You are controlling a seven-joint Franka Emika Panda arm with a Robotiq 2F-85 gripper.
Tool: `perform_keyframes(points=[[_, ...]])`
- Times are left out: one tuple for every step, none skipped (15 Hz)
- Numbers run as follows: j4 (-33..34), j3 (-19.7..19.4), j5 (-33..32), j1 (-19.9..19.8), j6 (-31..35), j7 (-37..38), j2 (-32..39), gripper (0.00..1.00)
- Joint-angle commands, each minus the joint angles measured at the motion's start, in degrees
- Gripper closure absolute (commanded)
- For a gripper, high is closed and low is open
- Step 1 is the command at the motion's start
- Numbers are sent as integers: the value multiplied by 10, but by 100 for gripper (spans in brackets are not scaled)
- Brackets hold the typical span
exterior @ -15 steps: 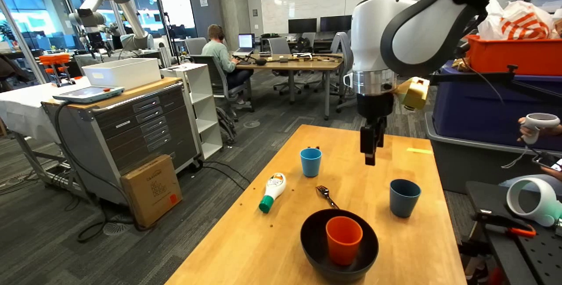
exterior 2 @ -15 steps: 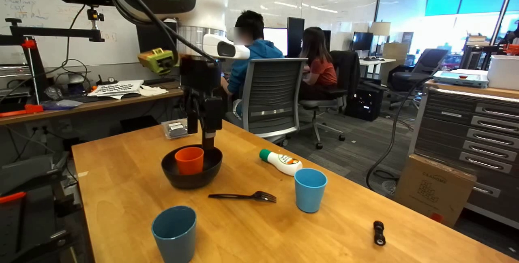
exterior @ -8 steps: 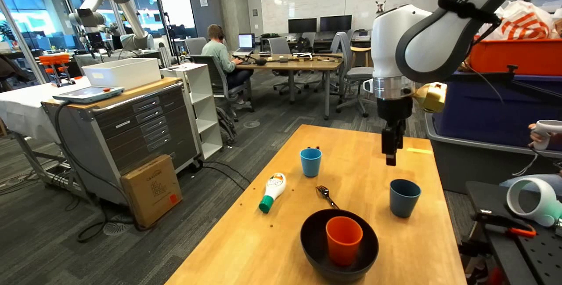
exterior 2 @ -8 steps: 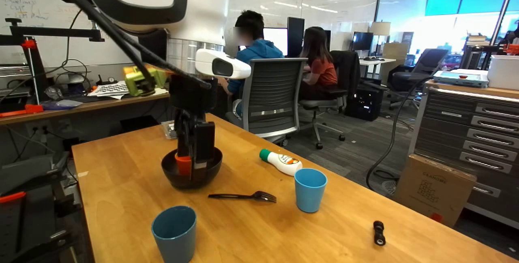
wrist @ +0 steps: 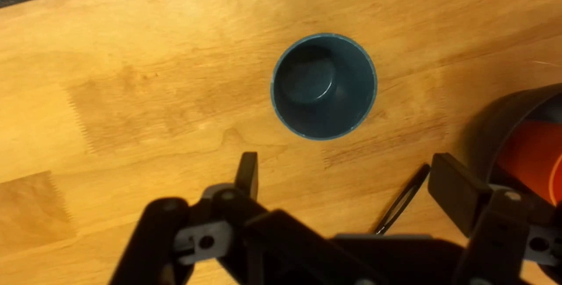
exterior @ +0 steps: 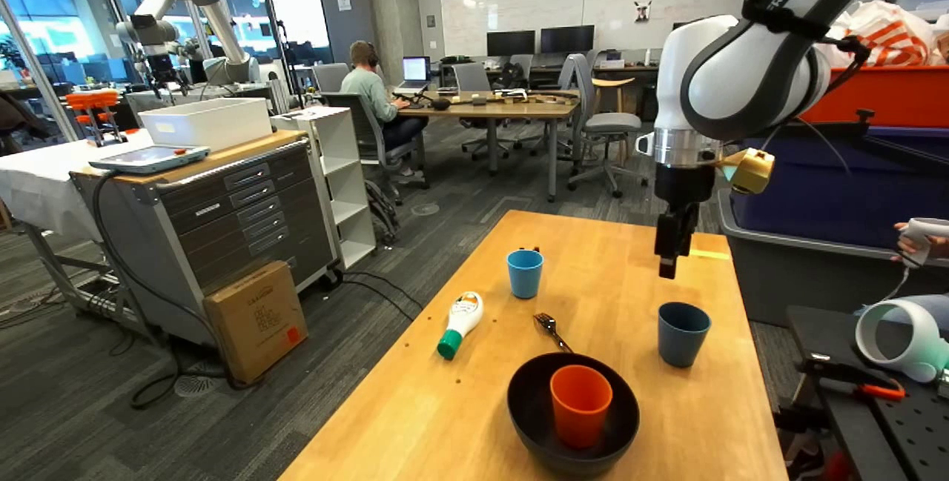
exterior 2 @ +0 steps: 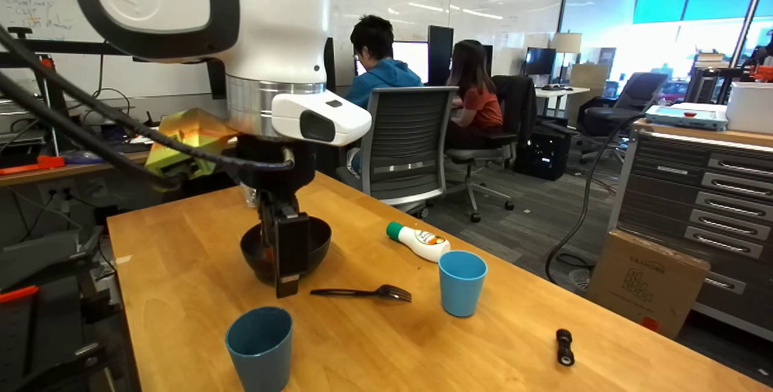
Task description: Place the orange cup inside the black bowl, place the dark blue cup inside the light blue cup and place them inside the orange cup, place the black fork inside the stacked cups
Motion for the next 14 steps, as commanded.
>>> perform_keyframes(points=[[-27, -2, 39, -15, 31, -53, -9, 0], [-33, -5, 35, -18, 34, -55, -7, 0], [-39, -8, 28, -21, 39, -57, -6, 0], [-43, -9, 27, -24, 43, -59, -4, 0], [-46, -10, 30, -27, 52, -64, -1, 0], [-48, -12, 29, -29, 63, -66, 7, 0], [-52, -13, 27, -32, 79, -67, 12, 0], [-54, -14, 27, -35, 96, -68, 19, 0], [-54, -15, 26, -39, 109, -69, 27, 0], [-54, -14, 26, -43, 120, -69, 37, 0], [-52, -13, 25, -47, 130, -66, 47, 0], [-50, -13, 22, -51, 138, -63, 57, 0], [-46, -10, 24, -56, 141, -61, 67, 0], [-44, -8, 23, -60, 144, -58, 75, 0]])
